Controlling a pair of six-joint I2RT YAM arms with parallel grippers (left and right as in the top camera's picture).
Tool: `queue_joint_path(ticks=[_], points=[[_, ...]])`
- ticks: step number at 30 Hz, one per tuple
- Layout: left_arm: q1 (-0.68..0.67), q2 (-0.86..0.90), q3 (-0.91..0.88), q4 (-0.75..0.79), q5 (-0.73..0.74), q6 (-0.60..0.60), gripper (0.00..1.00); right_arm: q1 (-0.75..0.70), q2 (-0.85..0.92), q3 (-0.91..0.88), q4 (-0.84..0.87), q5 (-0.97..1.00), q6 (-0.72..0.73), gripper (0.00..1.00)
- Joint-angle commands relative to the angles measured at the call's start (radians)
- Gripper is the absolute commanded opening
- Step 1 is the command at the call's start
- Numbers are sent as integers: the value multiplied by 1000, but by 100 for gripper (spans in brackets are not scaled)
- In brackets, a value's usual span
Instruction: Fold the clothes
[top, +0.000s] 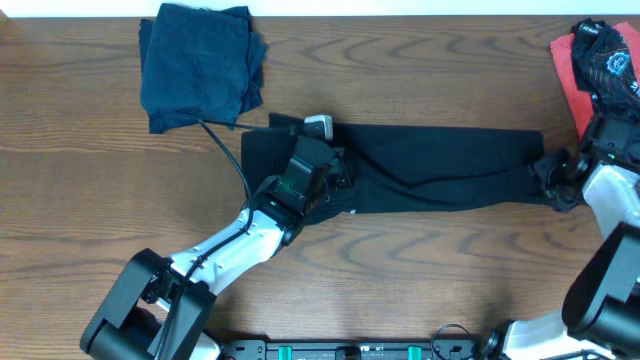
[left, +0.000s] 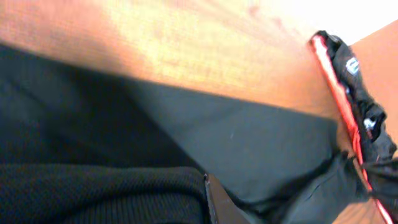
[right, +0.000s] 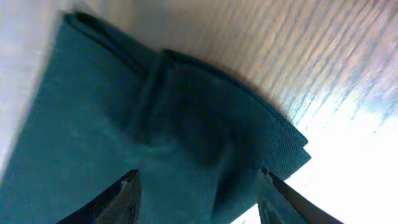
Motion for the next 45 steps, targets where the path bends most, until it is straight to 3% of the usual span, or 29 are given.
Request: queue_joint_path(ticks=[1,10,45], points=[[25,-16,24,12,-35,40,7,8,43,12,9,13,-5,55],[46,8,24,6,-69,130,7,8,56,12,100,-17,-5,57],[57,79,24,53,-125,171,8,8,98,12,206,-13,-5,51]])
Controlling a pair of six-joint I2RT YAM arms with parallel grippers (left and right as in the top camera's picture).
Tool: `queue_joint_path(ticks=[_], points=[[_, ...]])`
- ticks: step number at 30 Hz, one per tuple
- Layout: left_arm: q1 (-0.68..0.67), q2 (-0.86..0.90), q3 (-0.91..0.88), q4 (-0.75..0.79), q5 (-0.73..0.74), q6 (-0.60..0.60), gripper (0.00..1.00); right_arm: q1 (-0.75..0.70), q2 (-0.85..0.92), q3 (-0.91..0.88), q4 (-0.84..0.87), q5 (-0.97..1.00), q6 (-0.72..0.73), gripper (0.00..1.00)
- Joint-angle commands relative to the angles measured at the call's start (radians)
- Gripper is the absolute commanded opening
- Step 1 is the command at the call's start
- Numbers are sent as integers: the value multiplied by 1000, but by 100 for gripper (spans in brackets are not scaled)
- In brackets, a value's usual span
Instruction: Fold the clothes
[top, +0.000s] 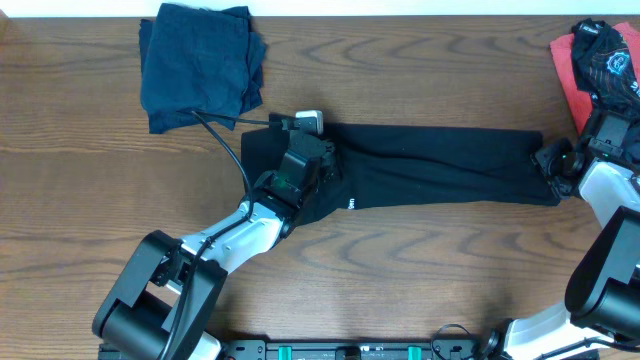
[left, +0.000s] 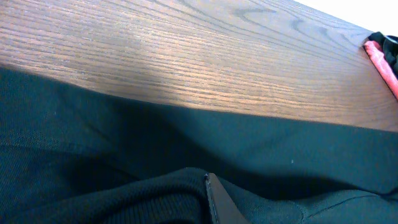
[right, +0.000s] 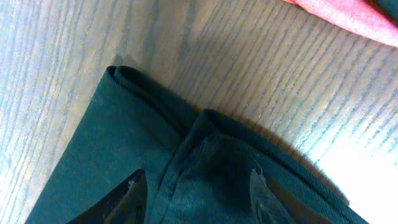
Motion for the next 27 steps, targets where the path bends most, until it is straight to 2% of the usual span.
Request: queue_joint_path(ticks=[1,7,9,11,15,24,27], points=[[7,3,24,4,-26,25,8,8,50,12,8,2,-5,52],[7,3,24,0,-26,25,8,8,87,12,15,4,-31,51],[7,3,24,0,-26,25,8,8,87,12,27,4,-32,45],[7,3,24,0,-26,25,8,8,87,12,35,4,-32,33],[7,3,24,-4,-26,26,8,8,87,12,42,4,-31,20],[7,3,24,-7,-26,26,8,8,87,12,44,4,-31,2],[6,0,24,-6,-20,36,8,8,82,14,43,4,-31,2]])
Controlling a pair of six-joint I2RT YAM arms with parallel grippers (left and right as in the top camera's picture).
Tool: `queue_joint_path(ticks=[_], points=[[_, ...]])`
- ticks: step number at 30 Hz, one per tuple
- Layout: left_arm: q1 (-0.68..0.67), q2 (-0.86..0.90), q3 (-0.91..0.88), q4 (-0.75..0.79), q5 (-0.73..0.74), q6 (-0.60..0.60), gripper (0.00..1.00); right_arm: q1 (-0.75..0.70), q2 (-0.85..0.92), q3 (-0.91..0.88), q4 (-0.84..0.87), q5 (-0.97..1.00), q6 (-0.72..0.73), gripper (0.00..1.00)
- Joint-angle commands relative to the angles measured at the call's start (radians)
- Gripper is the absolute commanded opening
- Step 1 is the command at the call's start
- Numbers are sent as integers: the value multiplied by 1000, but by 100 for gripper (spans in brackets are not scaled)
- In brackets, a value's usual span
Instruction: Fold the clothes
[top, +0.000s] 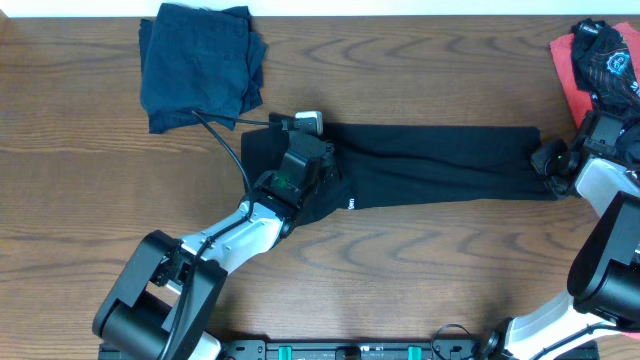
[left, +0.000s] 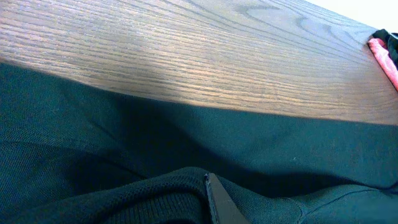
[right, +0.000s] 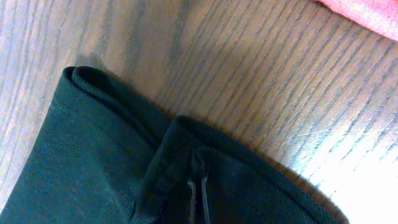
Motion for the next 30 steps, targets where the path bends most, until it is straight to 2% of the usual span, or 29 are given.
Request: queue_joint_path(ticks=[1,4,15,30], points=[[5,-5,24,5,-9,55,7,7,5,5,-2,1,-4,2],[1,-26,25,-3,-4,95,7,6,-18,13,-14,1,-4,1],[2,-85,27,-7,-4,96,7,6,-135,22,-32,0,12,2],[27,-85,83,-2,-11,163,7,13,-145,23,10,-38,71,1]])
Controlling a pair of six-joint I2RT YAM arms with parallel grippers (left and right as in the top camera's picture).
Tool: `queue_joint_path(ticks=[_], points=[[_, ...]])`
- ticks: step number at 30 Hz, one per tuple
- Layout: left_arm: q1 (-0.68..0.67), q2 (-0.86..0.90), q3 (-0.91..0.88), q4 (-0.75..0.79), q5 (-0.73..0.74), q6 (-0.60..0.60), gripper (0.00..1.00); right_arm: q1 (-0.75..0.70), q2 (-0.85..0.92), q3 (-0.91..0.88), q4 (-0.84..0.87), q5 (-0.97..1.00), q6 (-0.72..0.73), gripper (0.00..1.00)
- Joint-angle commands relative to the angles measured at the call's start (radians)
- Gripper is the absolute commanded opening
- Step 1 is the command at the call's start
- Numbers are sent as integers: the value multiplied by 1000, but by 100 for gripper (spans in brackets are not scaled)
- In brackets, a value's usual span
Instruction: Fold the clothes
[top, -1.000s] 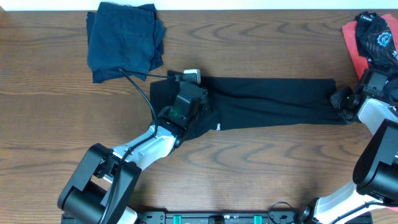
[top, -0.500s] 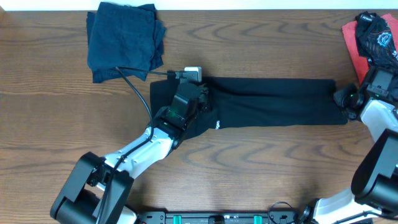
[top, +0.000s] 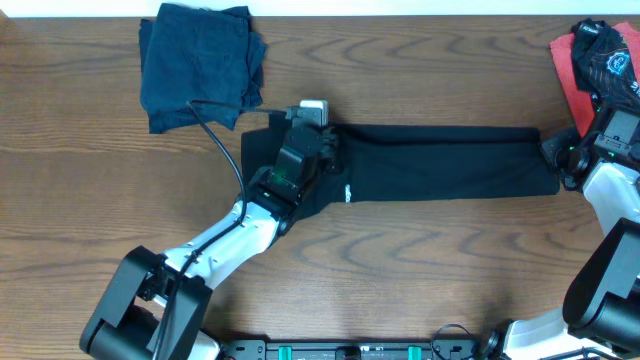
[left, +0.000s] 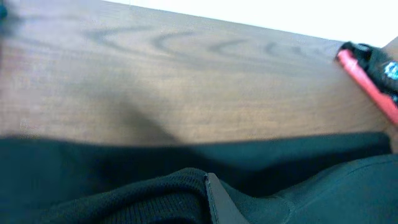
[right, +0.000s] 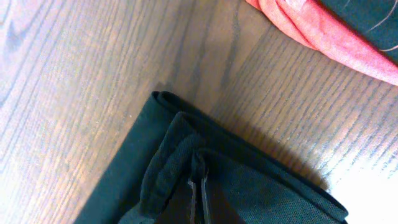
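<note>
A long black garment (top: 440, 165) lies stretched in a flat band across the middle of the table. My left gripper (top: 312, 128) is shut on a bunched fold at its left part; in the left wrist view one finger (left: 216, 202) presses into thick black knit (left: 124, 199). My right gripper (top: 562, 158) is shut on the garment's right end, with its fingertips (right: 194, 186) pinched together on a folded hem (right: 168, 162).
A folded dark blue cloth (top: 200, 65) lies at the back left. A red and black pile of clothes (top: 600, 55) sits at the back right corner, close to my right arm. The brown wooden table (top: 400, 270) runs along the front.
The right gripper has shifted slightly right and the left gripper slightly toward the back. The black garment now lies tauter and straighter, with fewer creases. Both grippers stay shut on it.
At first my left gripper held the creased garment while the right gripper stood open around its right end. The right gripper was still open at the hem a moment later, then shut on it. By now the garment is stretched flat between both grippers.
</note>
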Motion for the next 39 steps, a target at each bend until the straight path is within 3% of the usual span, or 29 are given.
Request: queue_joint_path(ticks=[1,16,39], points=[[30,-16,32,5,-19,31,7,18,-18,20,10,-7,25,2],[79,14,32,-10,-47,79,7,149,-17,20,95,116,40,2],[147,126,32,69,-72,83,8,164,19,20,162,215,63,2]])
